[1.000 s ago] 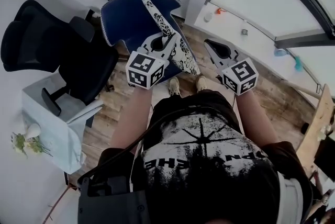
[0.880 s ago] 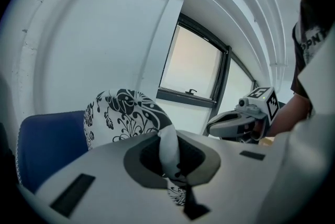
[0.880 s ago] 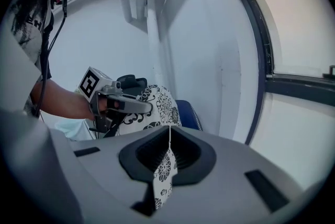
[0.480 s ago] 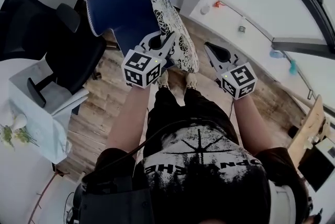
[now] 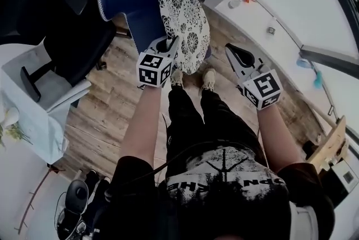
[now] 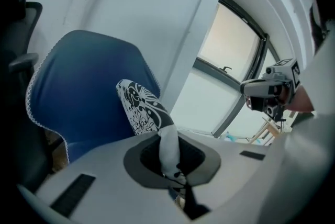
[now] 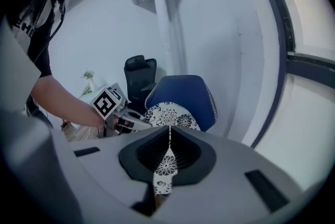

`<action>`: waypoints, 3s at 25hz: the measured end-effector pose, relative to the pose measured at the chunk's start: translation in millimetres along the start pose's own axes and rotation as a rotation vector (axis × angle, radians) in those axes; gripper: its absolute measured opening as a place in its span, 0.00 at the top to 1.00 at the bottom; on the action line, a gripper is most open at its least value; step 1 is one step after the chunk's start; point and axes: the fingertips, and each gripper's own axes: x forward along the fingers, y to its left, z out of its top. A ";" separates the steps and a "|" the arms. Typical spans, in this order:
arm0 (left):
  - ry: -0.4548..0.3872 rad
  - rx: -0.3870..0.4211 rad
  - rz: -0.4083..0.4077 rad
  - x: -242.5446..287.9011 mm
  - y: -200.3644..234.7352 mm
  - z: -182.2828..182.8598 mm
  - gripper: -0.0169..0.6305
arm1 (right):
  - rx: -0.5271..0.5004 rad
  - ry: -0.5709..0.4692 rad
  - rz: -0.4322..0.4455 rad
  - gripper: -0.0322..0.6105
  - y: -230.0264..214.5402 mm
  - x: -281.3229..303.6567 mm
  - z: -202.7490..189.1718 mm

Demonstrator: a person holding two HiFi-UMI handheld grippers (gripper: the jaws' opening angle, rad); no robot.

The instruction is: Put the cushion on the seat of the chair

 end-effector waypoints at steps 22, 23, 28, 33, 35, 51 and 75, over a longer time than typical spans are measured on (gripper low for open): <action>0.099 -0.153 0.229 -39.4 143.0 -162.1 0.94 | -0.107 0.036 0.190 0.92 84.0 142.9 -38.8; 0.107 -0.164 0.238 -38.9 147.0 -169.5 0.94 | -0.099 0.033 0.197 0.92 85.7 145.7 -40.4; 0.139 -0.193 0.268 -36.1 166.2 -195.1 0.94 | -0.064 0.036 0.226 0.92 96.3 160.5 -50.4; 0.177 -0.200 0.294 -34.3 175.5 -208.4 0.94 | -0.042 0.052 0.250 0.92 102.1 168.4 -60.5; 0.200 -0.192 0.312 -28.4 178.5 -214.8 0.94 | -0.036 0.050 0.257 0.92 99.5 168.8 -66.8; 0.233 -0.211 0.518 -46.7 217.8 -226.3 0.52 | -0.035 0.078 0.299 0.92 95.4 169.2 -91.9; -0.072 -0.068 0.183 -78.3 52.7 0.7 0.95 | -0.106 0.013 0.358 0.92 111.6 101.4 17.3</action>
